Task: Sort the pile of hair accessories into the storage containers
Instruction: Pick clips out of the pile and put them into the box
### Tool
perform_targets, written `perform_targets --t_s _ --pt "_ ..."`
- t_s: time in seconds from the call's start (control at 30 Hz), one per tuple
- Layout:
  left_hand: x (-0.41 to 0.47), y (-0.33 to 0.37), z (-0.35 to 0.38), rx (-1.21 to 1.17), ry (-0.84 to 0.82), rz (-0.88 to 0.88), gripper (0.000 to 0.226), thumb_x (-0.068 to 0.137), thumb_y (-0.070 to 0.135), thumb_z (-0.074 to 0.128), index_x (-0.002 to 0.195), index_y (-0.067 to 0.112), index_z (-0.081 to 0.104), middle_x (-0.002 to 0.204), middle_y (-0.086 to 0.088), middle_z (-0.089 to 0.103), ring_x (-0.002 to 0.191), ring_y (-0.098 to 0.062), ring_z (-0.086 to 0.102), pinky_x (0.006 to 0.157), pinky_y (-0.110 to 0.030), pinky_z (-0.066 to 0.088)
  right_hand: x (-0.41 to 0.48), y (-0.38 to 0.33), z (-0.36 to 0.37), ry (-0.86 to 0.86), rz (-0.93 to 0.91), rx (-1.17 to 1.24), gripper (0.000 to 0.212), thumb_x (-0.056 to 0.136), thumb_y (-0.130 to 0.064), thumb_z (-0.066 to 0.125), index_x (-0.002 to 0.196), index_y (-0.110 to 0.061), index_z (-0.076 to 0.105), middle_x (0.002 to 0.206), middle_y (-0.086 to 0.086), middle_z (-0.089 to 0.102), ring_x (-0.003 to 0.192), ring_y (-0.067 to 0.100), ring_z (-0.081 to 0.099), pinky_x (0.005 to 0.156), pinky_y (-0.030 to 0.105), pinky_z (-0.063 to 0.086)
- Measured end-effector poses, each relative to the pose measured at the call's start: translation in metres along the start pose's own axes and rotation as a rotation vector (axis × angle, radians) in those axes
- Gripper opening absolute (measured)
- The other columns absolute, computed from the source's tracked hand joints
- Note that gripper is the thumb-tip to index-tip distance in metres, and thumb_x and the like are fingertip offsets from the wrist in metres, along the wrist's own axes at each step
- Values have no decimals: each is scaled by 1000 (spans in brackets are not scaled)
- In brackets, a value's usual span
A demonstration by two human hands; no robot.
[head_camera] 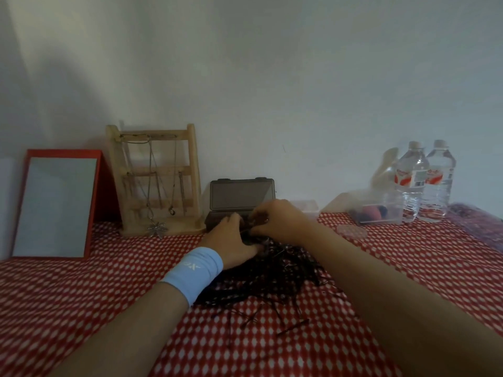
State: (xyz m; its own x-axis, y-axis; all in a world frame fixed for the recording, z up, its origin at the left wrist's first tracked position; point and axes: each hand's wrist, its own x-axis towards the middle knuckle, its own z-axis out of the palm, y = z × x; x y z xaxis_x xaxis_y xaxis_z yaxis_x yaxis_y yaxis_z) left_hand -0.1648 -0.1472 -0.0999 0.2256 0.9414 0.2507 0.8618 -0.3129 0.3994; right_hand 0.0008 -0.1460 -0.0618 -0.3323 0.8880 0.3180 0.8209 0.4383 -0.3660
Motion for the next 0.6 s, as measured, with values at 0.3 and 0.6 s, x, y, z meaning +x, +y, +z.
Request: perform_targets --t_s 0.3,0.6 --pt "2 -14 -20 -85 22 56 42 65 62 64 90 28 61 98 5 58 86 -11 58 76 -30 51 2 2 -2 -14 138 -72 30 102 -28 48 111 -11 71 106 7 69 93 19 62 86 35 55" --pt "-26 -92 -50 -52 30 -174 55 75 49 66 125 30 57 131 -3 57 115 -20 54 105 -32 42 5 -16 27 -289 -21 -146 30 100 -32 52 125 -25 67 128 -2 62 115 18 58 102 31 43"
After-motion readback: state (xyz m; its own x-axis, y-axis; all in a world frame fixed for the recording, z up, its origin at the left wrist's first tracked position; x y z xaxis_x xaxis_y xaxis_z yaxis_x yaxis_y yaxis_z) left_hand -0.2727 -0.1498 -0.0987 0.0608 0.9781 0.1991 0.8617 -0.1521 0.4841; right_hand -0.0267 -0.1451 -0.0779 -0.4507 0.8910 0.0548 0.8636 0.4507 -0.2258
